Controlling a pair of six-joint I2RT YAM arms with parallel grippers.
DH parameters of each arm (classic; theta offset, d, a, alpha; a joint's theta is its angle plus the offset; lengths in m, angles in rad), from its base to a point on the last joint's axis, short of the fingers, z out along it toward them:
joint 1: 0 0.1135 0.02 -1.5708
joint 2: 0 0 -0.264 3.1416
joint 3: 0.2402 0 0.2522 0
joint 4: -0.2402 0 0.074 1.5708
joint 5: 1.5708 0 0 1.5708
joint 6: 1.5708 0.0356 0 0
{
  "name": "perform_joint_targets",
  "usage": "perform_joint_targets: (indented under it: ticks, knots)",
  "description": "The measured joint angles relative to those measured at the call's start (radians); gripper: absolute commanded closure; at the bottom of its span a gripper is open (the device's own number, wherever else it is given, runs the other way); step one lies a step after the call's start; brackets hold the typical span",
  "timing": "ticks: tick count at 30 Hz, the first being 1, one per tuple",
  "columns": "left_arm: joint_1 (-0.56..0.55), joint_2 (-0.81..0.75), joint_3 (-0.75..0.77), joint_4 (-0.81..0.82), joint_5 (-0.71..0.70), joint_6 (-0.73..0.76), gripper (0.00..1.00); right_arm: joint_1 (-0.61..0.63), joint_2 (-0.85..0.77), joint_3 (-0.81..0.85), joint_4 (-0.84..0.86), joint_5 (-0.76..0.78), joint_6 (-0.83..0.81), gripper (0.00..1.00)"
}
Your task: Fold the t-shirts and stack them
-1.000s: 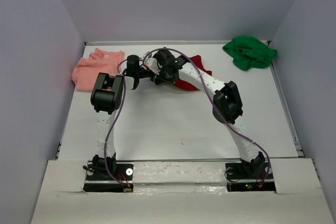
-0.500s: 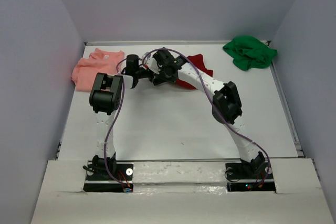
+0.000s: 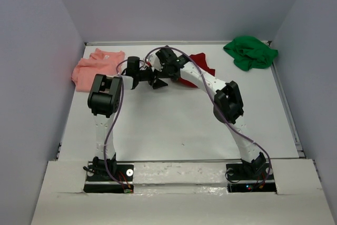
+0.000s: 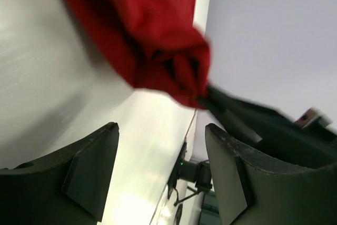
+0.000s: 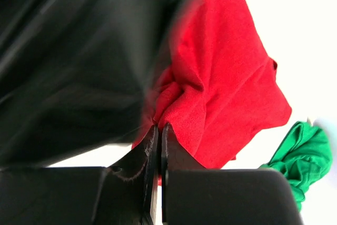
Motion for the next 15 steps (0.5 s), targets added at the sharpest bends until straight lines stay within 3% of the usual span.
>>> perform_joint_targets:
  ticks: [15]
  knots:
    - [-0.075,-0.001,-0.036,-0.053,0.026,0.034,0.26,-0.025,0.0,0.001,0.065,0.01,-0.015,1.0]
